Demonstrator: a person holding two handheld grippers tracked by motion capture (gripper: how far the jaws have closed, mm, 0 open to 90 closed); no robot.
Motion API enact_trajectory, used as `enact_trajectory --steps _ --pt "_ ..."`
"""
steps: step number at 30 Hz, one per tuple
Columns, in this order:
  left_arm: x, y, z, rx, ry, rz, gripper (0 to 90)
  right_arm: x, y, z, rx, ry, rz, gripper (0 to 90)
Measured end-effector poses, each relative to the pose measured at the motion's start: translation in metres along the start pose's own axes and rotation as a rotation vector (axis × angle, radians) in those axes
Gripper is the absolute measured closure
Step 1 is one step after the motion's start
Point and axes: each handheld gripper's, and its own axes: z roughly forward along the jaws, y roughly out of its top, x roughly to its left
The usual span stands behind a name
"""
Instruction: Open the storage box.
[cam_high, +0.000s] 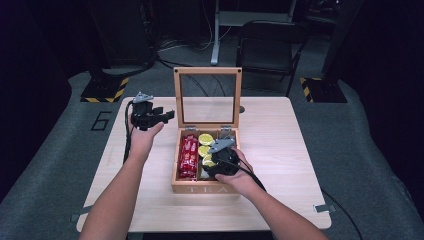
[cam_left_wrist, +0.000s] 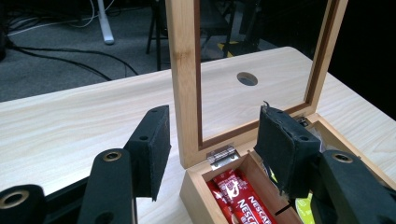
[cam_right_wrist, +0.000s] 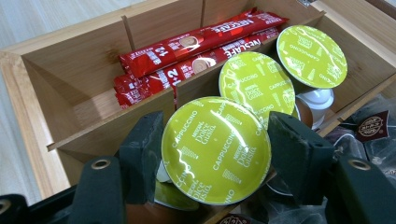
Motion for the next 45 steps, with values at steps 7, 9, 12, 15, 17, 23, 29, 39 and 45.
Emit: enact_trajectory --steps 7,9,12,15,17,23,29,39,45 --pt "0.001 0.001 -0.001 -0.002 0.002 -0.003 44.5 -0.002 0.003 -0.006 -0.025 -0.005 0.005 36.9" --pt "0.001 0.000 -0.001 0.001 0.005 -0.002 44.5 -0.003 0.004 -0.009 -0.026 -0.008 0.019 36.9" --pt "0.002 0.001 -0.002 -0.001 0.004 -0.003 44.5 -0.006 0.006 -0.013 -0.031 -0.014 0.020 37.0" --pt "0.002 0.001 -0.003 0.000 0.007 -0.003 44.5 -0.009 0.009 -0.018 -0.036 -0.020 0.014 37.0" --pt "0.002 0.001 -0.003 -0.004 0.009 -0.010 44.5 -0.012 0.010 -0.022 -0.044 -0.025 0.015 37.0" --pt "0.002 0.001 -0.003 -0.002 0.010 -0.008 44.5 -0.023 0.010 -0.032 -0.040 -0.053 0.032 37.0" --pt "0.003 0.001 -0.003 -0.005 0.014 -0.005 44.5 -0.040 0.002 -0.042 -0.046 -0.092 0.049 37.0" --pt "0.004 0.002 -0.004 -0.004 0.016 -0.001 44.5 -0.070 -0.019 -0.056 -0.020 -0.173 0.117 37.0" --pt "0.005 0.002 -0.005 -0.001 0.022 -0.004 44.5 -0.087 -0.034 -0.063 -0.001 -0.221 0.151 37.0"
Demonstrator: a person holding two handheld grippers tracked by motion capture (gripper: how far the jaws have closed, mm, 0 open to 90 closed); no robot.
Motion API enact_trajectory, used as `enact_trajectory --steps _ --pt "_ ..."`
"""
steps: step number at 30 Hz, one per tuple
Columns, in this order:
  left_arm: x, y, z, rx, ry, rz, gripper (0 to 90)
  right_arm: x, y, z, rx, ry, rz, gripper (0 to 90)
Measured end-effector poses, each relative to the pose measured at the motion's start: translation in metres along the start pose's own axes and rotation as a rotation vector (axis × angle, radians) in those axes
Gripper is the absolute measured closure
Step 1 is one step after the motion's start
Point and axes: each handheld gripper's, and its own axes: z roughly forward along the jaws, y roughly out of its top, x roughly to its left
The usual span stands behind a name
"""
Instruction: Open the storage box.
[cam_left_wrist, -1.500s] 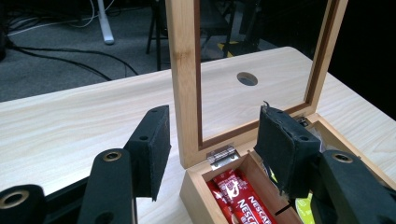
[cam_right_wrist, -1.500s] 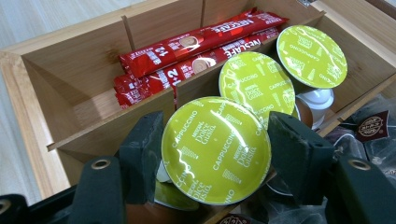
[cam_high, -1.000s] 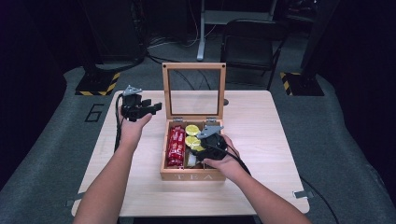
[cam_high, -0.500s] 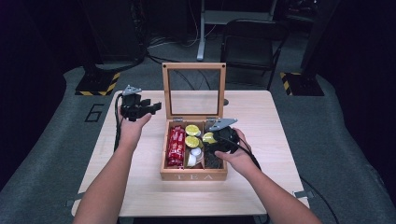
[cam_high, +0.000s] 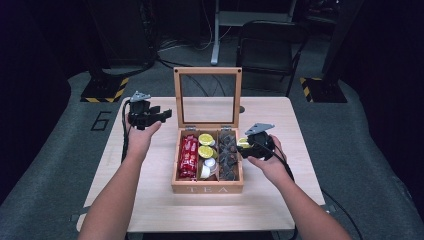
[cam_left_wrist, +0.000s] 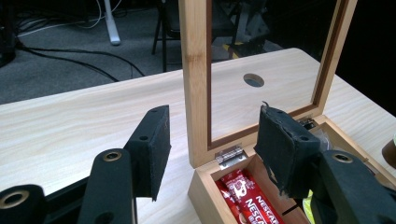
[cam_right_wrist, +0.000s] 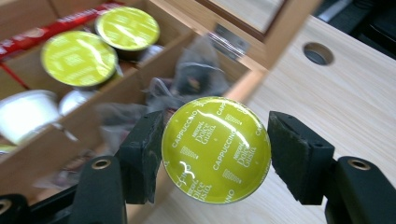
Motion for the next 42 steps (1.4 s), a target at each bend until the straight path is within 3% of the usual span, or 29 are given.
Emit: enact_trajectory --steps 3,17,29,42 --pt "-0.001 0.000 0.001 -0.001 -0.001 -0.001 44.5 -0.007 -0.006 0.000 0.003 -0.032 0.048 37.0" --pt "-0.001 0.000 0.001 0.004 -0.003 0.001 44.5 -0.041 -0.028 -0.007 0.036 -0.129 0.133 37.0" --pt "0.000 -0.001 0.002 0.004 0.001 0.000 44.5 -0.047 -0.039 -0.004 0.048 -0.157 0.152 36.9" --pt "-0.002 -0.003 0.005 0.012 -0.008 0.002 44.5 -0.052 -0.062 0.007 0.085 -0.176 0.220 36.9"
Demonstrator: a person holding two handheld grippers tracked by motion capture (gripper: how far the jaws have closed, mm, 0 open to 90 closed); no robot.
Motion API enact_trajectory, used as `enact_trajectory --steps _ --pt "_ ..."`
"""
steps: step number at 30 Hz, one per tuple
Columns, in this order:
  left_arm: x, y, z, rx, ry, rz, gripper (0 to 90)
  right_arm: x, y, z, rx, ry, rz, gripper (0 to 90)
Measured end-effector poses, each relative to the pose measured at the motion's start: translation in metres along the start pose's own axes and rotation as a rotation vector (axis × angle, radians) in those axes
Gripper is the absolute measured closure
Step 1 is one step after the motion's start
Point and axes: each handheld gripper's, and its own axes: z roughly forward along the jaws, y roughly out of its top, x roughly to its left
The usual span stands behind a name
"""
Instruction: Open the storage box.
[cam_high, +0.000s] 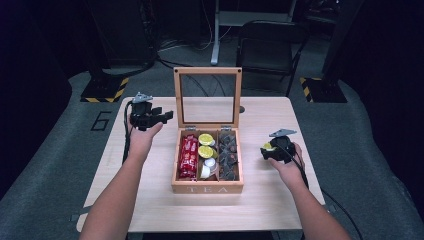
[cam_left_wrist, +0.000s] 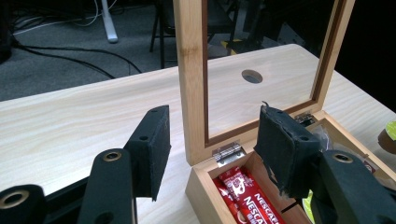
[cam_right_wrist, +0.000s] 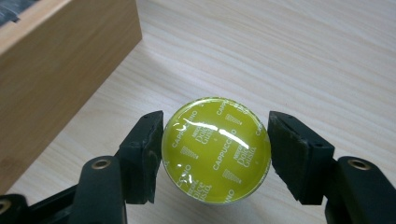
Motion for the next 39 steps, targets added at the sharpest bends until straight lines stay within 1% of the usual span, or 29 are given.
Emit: enact_trajectory --steps 2,3,5,7,8,9,10,12,13,14,15,16,18,20,23,25,26,28,29,30,31,32,33,34,35,36,37,38,39 --pt "0.000 0.000 0.000 0.001 -0.001 0.000 44.5 -0.001 -0.003 0.002 0.011 0.004 0.003 36.9" --pt "0.001 0.000 0.000 -0.001 0.001 0.001 44.5 -0.001 -0.005 0.003 0.012 -0.002 0.013 36.9" --pt "0.001 0.000 0.000 -0.002 0.001 0.001 44.5 -0.002 -0.008 0.004 0.015 0.005 0.017 36.9" --pt "0.000 0.000 0.000 -0.002 0.001 0.000 44.5 -0.003 -0.010 0.006 0.013 -0.002 0.022 36.9" --pt "0.001 -0.001 0.000 -0.002 0.000 0.001 44.5 -0.002 -0.011 0.007 0.024 0.003 0.031 36.8" --pt "0.001 -0.001 0.000 -0.004 0.002 -0.001 44.5 -0.003 -0.013 0.008 0.022 0.007 0.031 36.7" --pt "0.000 -0.002 0.001 0.000 0.001 -0.003 44.5 -0.002 -0.013 0.008 0.035 0.011 0.037 36.6" --pt "0.001 -0.002 0.001 0.001 0.001 -0.004 44.5 -0.003 -0.015 0.009 0.038 0.014 0.034 36.3" --pt "0.001 -0.002 0.001 0.004 0.000 -0.004 44.5 -0.005 -0.016 0.009 0.043 0.024 0.027 36.2" --pt "0.000 -0.003 0.001 0.006 0.001 -0.006 44.5 -0.004 -0.016 0.010 0.045 0.015 0.035 36.1" --pt "0.001 -0.003 0.002 0.001 0.002 -0.003 44.5 -0.004 -0.016 0.009 0.048 0.023 0.037 36.0" --pt "0.001 -0.003 0.002 0.002 0.002 -0.002 44.5 -0.004 -0.017 0.010 0.050 0.019 0.044 35.9" --pt "0.001 -0.003 0.002 0.002 0.001 -0.003 44.5 -0.004 -0.017 0.009 0.048 0.015 0.052 35.9" --pt "0.001 -0.003 0.001 0.003 0.001 -0.002 44.5 -0.006 -0.018 0.010 0.038 0.013 0.040 35.9" --pt "0.001 -0.003 0.001 0.002 0.002 -0.002 44.5 -0.006 -0.018 0.010 0.040 0.012 0.043 35.3" --pt "0.001 -0.003 0.001 -0.002 0.002 -0.004 44.5 -0.006 -0.018 0.009 0.040 0.024 0.046 33.6" --pt "0.001 -0.002 0.001 -0.001 0.002 -0.003 44.5 -0.006 -0.018 0.008 0.039 0.011 0.044 33.2" --pt "0.001 -0.003 0.000 0.001 0.002 -0.007 44.5 -0.006 -0.017 0.007 0.032 0.021 0.045 32.7" --pt "0.002 -0.003 0.000 0.003 0.003 -0.003 44.5 -0.005 -0.017 0.007 0.032 0.025 0.055 32.6" --pt "0.001 -0.003 0.000 0.003 0.003 -0.005 44.5 -0.007 -0.017 0.007 0.018 0.016 0.034 32.5" --pt "0.001 -0.003 0.000 0.002 0.002 -0.004 44.5 -0.006 -0.016 0.006 0.017 0.019 0.042 32.5" --pt "0.002 -0.003 0.000 0.004 0.002 0.000 44.5 -0.007 -0.016 0.005 0.015 0.014 0.034 32.5" --pt "0.002 -0.003 0.001 0.004 0.000 0.003 44.5 -0.006 -0.015 0.004 0.015 0.020 0.041 32.5" --pt "0.001 -0.003 0.001 0.004 0.000 0.002 44.5 -0.007 -0.014 0.004 0.012 0.017 0.030 32.5" --pt "0.001 -0.003 0.001 0.001 0.001 0.000 44.5 -0.007 -0.012 0.003 0.013 0.016 0.036 32.5" --pt "0.001 -0.003 0.001 -0.002 0.000 -0.003 44.5 -0.007 -0.010 0.002 0.006 0.021 0.027 32.5" --pt "0.001 -0.003 0.001 -0.001 0.000 -0.003 44.5 -0.007 -0.008 0.001 0.001 0.013 0.028 32.5" --pt "0.001 -0.003 0.001 -0.001 0.001 -0.003 44.5 -0.006 -0.006 -0.001 -0.002 0.018 0.025 32.5" --pt "0.001 -0.003 0.001 0.000 0.000 -0.003 44.5 -0.007 -0.004 -0.002 -0.012 0.023 0.011 32.5"
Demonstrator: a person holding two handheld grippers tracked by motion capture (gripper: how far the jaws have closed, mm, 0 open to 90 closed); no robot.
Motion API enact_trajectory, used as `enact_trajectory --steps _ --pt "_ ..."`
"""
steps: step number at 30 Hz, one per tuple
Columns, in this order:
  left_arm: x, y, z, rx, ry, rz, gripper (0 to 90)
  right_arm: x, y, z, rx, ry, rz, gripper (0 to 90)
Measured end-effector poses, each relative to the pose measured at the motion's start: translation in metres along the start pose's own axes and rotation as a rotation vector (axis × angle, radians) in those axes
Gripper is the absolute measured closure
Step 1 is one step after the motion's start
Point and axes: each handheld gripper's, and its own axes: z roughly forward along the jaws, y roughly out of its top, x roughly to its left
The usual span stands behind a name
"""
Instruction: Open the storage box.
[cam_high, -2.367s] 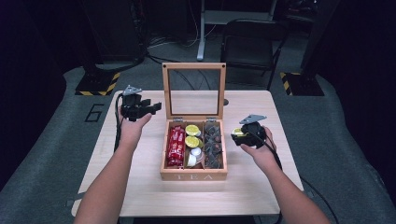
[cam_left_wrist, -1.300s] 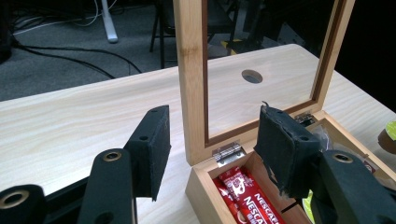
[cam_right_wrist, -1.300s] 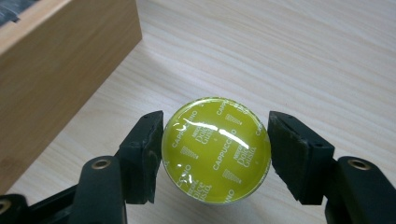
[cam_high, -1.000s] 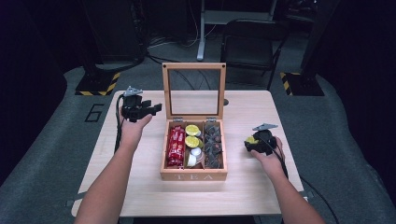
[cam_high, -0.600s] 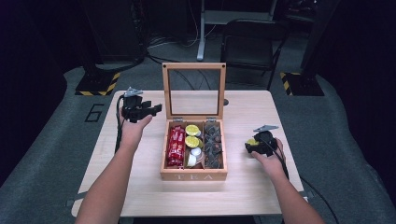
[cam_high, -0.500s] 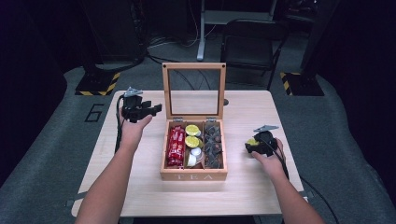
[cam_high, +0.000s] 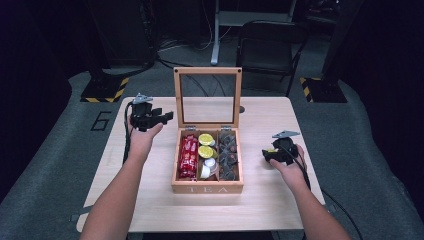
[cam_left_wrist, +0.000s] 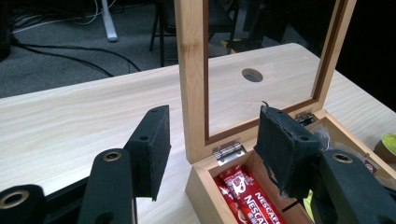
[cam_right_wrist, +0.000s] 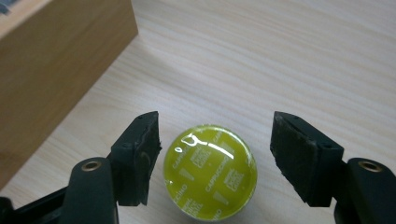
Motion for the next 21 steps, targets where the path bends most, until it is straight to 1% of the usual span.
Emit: enact_trajectory --steps 1,2,5,6,7,9,10,11,12,13,14,16,17,19,21 --pt "0.000 0.000 0.000 0.000 0.001 0.000 44.5 0.001 0.003 -0.001 -0.007 -0.008 -0.004 32.5" --pt "0.000 0.000 0.000 0.000 0.001 0.002 44.5 0.002 0.005 -0.003 -0.010 0.005 -0.008 32.4" --pt "0.000 0.000 -0.001 -0.001 0.002 -0.004 44.5 0.006 0.013 -0.007 -0.017 0.013 -0.015 32.5" --pt "0.000 0.000 -0.001 -0.002 0.002 -0.003 44.5 0.007 0.015 -0.008 -0.018 0.018 -0.027 32.4" --pt "0.000 0.000 -0.001 -0.002 0.002 -0.003 44.5 0.008 0.017 -0.008 -0.034 0.022 -0.033 32.5" --pt "0.000 0.000 -0.001 -0.003 0.003 -0.001 44.5 0.009 0.022 -0.009 -0.037 0.028 -0.043 32.5" --pt "0.000 0.000 -0.001 -0.003 0.003 -0.001 44.5 0.011 0.025 -0.009 -0.040 0.023 -0.037 32.5" --pt "0.000 0.000 -0.001 -0.003 0.003 -0.001 44.5 0.012 0.027 -0.010 -0.037 0.032 -0.046 32.5" --pt "0.000 0.000 -0.001 -0.003 0.003 -0.001 44.5 0.014 0.030 -0.010 -0.045 0.026 -0.042 32.6" --pt "0.001 0.000 -0.001 -0.002 0.004 -0.001 44.5 0.014 0.033 -0.010 -0.049 0.037 -0.062 32.6" --pt "0.001 0.001 -0.001 -0.006 0.005 0.001 44.5 0.016 0.036 -0.011 -0.046 0.034 -0.054 32.5" --pt "0.001 0.001 -0.001 -0.006 0.004 0.001 44.5 0.019 0.043 -0.013 -0.052 0.046 -0.074 32.6" --pt "0.001 0.001 -0.001 -0.007 0.004 0.000 44.5 0.021 0.045 -0.014 -0.059 0.048 -0.067 32.6" --pt "0.001 0.001 -0.002 -0.009 0.005 -0.003 44.5 0.024 0.052 -0.015 -0.070 0.054 -0.074 32.7" --pt "0.000 0.001 -0.002 -0.011 0.007 -0.005 44.5 0.028 0.058 -0.017 -0.079 0.059 -0.066 32.6"
